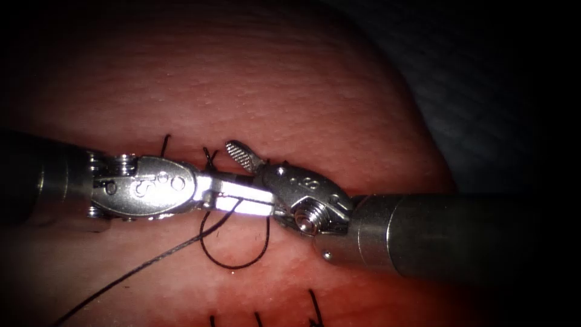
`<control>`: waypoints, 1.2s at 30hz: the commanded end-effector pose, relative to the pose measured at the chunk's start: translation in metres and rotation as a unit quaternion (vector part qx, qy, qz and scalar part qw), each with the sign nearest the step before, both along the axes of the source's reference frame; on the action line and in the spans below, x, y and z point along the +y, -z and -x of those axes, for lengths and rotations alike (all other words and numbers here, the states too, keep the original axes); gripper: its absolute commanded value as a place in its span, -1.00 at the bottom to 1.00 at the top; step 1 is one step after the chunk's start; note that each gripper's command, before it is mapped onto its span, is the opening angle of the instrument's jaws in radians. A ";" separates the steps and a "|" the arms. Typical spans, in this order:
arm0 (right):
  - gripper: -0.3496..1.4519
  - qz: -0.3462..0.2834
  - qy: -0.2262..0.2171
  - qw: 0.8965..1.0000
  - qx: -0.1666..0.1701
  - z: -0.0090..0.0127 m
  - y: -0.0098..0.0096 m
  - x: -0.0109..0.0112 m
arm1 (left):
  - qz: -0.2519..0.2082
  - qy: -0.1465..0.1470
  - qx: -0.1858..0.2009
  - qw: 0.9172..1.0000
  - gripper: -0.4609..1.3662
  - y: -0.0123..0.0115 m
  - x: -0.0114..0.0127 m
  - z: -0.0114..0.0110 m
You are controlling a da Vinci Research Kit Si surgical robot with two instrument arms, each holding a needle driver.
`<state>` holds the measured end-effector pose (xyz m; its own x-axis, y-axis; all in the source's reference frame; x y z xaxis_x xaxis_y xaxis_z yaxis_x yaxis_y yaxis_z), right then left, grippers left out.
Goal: Wound Closure
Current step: Wrap the suture counter-clockwise with the left gripper around the right gripper one time
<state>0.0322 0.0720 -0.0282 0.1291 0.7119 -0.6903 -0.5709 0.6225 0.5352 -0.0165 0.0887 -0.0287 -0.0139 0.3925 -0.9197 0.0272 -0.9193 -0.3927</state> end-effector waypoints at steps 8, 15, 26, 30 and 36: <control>-1.00 0.030 0.043 0.998 0.042 -0.0003 0.0013 -0.0011 | -0.002 -0.010 -0.027 1.000 -0.88 -0.0005 0.0016 0.0005; -1.00 0.072 0.083 0.991 0.074 -0.0003 0.0023 -0.0017 | -0.012 -0.008 -0.030 0.999 -0.88 -0.0021 0.0031 0.0011; -1.00 0.135 0.141 0.970 0.141 -0.0003 0.0023 -0.0024 | -0.013 0.015 0.002 1.000 -0.88 -0.0050 0.0055 0.0020; -1.00 0.159 0.159 0.959 0.169 -0.0002 0.0022 -0.0023 | -0.012 0.016 0.003 1.000 -0.88 -0.0058 0.0062 0.0020; -1.00 0.180 0.144 0.947 0.224 0.0001 0.0022 -0.0020 | -0.001 0.016 0.004 1.000 -0.88 -0.0066 0.0064 0.0018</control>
<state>0.0320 0.0701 -0.0305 -0.0848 0.3975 -0.9137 -0.1128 0.9073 0.4052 -0.0183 0.0950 -0.0220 -0.0068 0.3950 -0.9187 -0.0087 -0.9187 -0.3949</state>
